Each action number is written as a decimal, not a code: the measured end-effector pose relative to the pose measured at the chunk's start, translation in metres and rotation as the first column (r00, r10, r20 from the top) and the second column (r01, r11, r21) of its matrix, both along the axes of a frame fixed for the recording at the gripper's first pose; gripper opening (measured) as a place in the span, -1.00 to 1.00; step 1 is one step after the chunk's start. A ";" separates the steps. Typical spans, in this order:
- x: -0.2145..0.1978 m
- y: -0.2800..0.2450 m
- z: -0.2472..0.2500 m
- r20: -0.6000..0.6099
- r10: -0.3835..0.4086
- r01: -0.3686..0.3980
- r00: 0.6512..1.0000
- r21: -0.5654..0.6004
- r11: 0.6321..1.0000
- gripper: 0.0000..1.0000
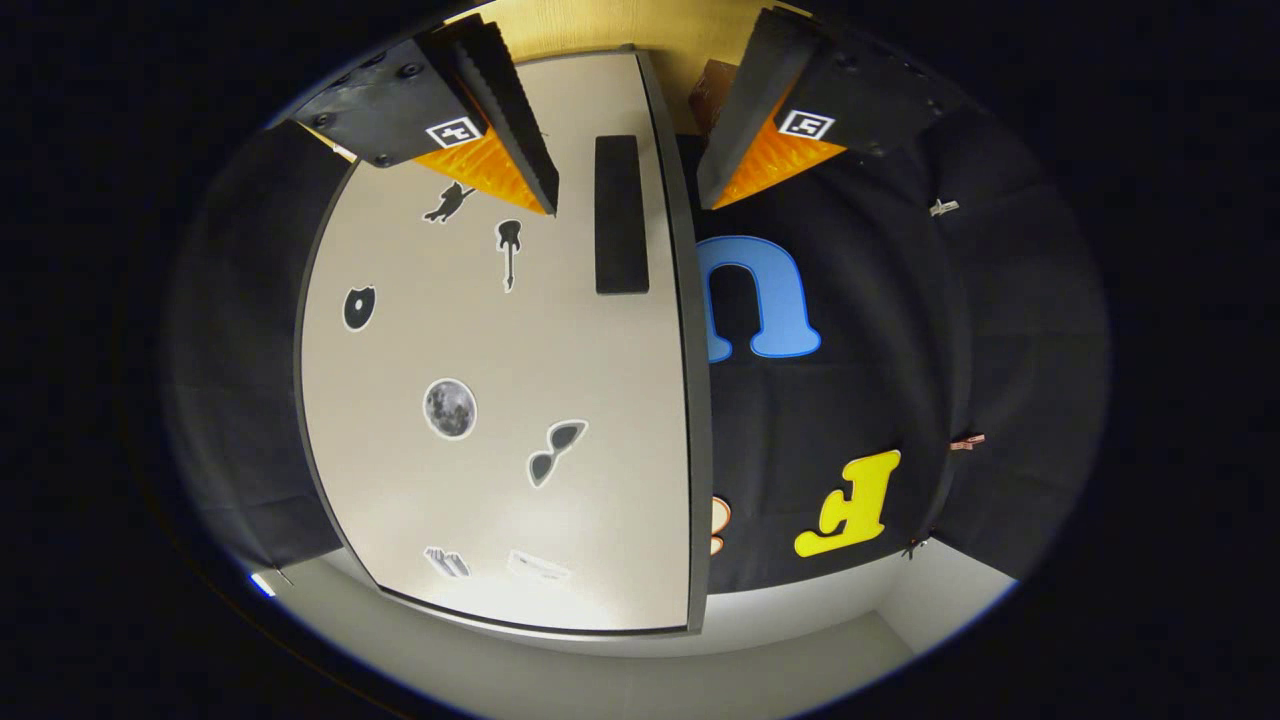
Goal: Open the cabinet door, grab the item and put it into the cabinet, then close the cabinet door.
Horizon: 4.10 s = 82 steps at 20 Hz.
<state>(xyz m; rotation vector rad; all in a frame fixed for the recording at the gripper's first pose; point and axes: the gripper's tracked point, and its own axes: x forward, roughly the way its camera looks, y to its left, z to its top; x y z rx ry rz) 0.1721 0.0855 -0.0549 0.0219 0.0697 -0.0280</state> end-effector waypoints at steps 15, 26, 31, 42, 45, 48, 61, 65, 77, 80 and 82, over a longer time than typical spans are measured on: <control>0.048 -0.011 -0.033 -0.054 -0.057 0.056 0.997 -0.030 0.998 -0.33; 0.026 -0.013 -0.031 -0.054 -0.005 0.006 0.999 0.006 1.000 -0.79; 0.004 -0.021 -0.028 -0.052 0.046 -0.046 0.998 0.007 0.999 -0.79; -0.034 -0.044 -0.024 -0.065 0.079 -0.078 0.995 0.010 0.997 -0.79; -0.045 -0.051 -0.023 -0.069 0.094 -0.093 0.993 0.011 0.996 -0.79; -0.052 -0.059 -0.022 -0.066 0.134 -0.133 0.989 0.020 0.991 -0.79; -0.079 -0.099 -0.015 -0.048 0.336 -0.334 0.941 0.042 0.942 -0.80; -0.083 -0.115 -0.012 -0.027 0.301 -0.300 0.953 0.039 0.953 -0.80; -0.075 -0.151 -0.009 0.014 0.159 -0.159 0.987 0.006 0.987 -0.82; -0.073 -0.159 -0.009 0.019 0.119 -0.119 0.993 0.005 0.993 -0.83; -0.074 -0.161 -0.008 0.022 0.113 -0.113 0.993 0.013 0.993 -0.83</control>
